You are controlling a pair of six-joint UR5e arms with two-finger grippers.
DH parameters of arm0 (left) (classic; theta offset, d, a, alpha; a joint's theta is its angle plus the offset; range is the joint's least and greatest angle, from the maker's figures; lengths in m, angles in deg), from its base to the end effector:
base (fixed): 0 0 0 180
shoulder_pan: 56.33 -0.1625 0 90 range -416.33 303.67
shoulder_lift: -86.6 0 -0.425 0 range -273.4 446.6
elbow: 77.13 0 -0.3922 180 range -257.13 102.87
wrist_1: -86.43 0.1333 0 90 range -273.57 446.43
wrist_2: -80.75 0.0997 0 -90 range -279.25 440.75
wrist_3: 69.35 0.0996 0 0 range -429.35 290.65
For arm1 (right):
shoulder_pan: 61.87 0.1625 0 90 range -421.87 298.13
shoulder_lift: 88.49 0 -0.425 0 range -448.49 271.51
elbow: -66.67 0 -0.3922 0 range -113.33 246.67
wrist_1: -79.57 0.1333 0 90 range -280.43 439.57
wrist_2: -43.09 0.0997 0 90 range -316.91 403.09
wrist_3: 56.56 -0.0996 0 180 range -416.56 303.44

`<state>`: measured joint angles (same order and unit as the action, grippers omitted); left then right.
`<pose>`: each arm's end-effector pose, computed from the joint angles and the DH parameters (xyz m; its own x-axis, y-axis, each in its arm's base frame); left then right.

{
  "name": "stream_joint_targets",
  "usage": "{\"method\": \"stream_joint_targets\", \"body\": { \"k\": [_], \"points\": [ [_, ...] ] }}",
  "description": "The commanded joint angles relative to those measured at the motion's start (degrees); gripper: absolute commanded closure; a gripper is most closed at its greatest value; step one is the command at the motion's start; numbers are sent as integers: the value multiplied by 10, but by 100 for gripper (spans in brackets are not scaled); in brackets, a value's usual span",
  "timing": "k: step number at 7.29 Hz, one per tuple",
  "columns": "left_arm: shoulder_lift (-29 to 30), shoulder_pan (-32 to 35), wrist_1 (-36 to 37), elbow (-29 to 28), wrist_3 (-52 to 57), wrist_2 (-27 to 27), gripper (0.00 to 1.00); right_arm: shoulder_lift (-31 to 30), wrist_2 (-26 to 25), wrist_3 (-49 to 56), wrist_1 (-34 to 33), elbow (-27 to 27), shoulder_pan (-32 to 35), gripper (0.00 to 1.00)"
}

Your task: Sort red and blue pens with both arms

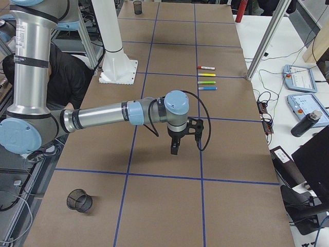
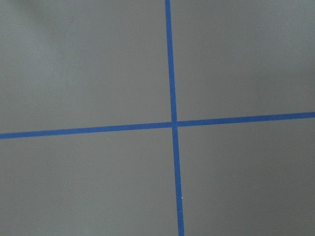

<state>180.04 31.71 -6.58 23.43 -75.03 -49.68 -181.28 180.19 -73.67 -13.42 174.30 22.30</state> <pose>-0.0508 -0.5256 0.5352 0.7538 0.1200 -0.6461 0.0421 0.9723 0.2297 0.0123 -0.4736 0.5324 0.6619 0.0773 0.7456 -0.0997 0.9949 -0.0147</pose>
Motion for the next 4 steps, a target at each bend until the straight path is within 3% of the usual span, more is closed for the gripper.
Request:
{"method": "stream_joint_targets", "body": {
  "k": [1,2,4],
  "points": [
    [97,-31,-2,-67,-2,-25,0,73,3,-6,-1,-40,-19,0],
    [130,-69,6,-70,-9,-25,0,75,3,-19,12,-47,-23,0],
    [212,-156,15,-89,-140,-13,1,105,0,-102,15,-45,-58,0]
  ]
}}
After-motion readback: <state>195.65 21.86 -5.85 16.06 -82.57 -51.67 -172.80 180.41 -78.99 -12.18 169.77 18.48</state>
